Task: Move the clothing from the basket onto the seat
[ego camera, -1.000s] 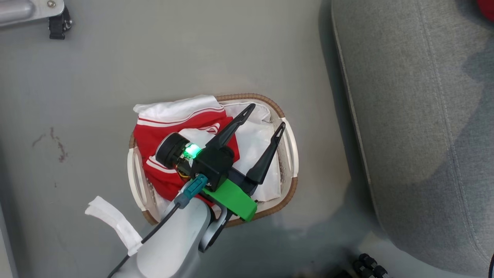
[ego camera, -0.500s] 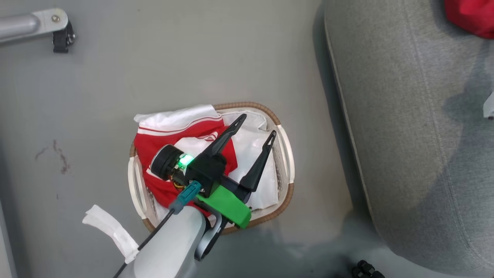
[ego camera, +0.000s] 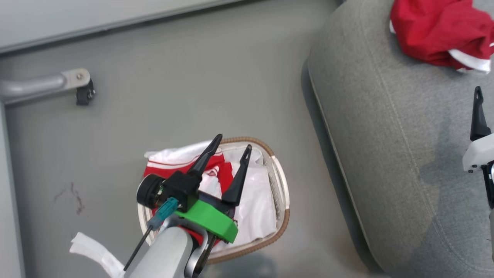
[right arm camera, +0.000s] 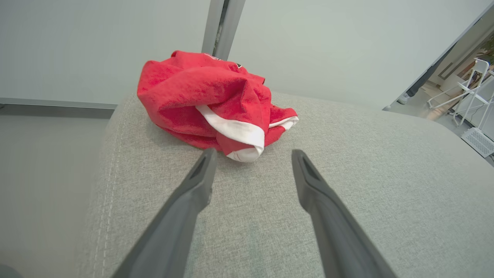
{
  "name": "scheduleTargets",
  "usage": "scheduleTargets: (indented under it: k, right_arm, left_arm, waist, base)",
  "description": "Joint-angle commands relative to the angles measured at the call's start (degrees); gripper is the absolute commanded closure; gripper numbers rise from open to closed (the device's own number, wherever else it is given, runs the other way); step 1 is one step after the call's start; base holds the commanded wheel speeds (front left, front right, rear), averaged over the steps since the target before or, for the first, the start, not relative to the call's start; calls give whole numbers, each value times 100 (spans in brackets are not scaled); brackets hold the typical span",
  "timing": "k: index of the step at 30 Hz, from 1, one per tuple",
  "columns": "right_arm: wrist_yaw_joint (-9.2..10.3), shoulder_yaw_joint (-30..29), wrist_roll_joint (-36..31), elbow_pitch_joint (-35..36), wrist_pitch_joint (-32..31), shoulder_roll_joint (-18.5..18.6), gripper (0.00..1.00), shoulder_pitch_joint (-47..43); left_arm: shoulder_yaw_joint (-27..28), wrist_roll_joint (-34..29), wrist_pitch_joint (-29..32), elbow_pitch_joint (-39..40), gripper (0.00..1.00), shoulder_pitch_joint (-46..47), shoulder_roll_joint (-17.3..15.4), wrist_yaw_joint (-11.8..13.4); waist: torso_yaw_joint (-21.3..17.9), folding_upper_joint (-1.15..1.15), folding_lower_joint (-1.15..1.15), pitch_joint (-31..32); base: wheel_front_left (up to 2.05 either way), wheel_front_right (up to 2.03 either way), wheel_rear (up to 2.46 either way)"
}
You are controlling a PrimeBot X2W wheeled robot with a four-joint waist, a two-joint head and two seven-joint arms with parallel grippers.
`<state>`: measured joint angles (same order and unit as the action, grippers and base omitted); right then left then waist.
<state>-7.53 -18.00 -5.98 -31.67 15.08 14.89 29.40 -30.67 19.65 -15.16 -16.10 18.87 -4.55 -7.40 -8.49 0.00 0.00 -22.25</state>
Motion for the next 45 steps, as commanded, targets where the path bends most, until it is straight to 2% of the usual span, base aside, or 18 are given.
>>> scheduleTargets:
  k: [1, 5, 10, 17, 23, 28, 33, 45]
  right_arm:
    - [8, 55, 41, 58, 14, 39, 0, -104]
    - [8, 307, 69, 199, 14, 31, 0, -60]
    - [8, 784, 131, 467, 14, -275, 0, -97]
    - [8, 1431, 348, 673, 14, -761, 0, -305]
    - [8, 1518, 568, 937, 14, -1076, 0, -718]
    - [8, 1542, 696, 1152, 14, -1182, 0, -1314]
    - [8, 1716, 1232, 1250, 14, -1187, 0, -1851]
    - [8, 1618, 1578, 1271, 14, -1191, 0, -2252]
  left_arm:
    - [102, 48, 1, 13, 0, -155, 15, -14]
    - [433, 72, 1, 25, 0, -389, 81, -14]
    - [1041, 35, 2, 30, 0, -707, 128, -14]
    - [1774, -57, 2, -12, 0, -1064, 157, -14]
    - [2228, 21, 2, -54, 0, -1365, 166, -14]
    - [2380, 110, 2, -151, 0, -1640, 164, -14]
    - [2456, 121, 1, -193, 0, -1868, 163, -14]
    - [2453, 129, 2, -185, 0, -1994, 162, -14]
  waist:
    - [48, 0, 0, 565]
    - [165, 0, 0, 947]
    - [381, 0, 0, 1400]
    - [667, 0, 0, 1666]
    - [867, 0, 0, 1830]
    - [963, 0, 0, 2010]
    - [949, 0, 0, 2091]
    - [832, 0, 0, 2141]
  base:
    - [0, 0, 0]
    - [0, 0, 0]
    - [0, 0, 0]
    - [0, 0, 0]
    - [0, 0, 0]
    - [0, 0, 0]
    - [0, 0, 0]
    - [0, 0, 0]
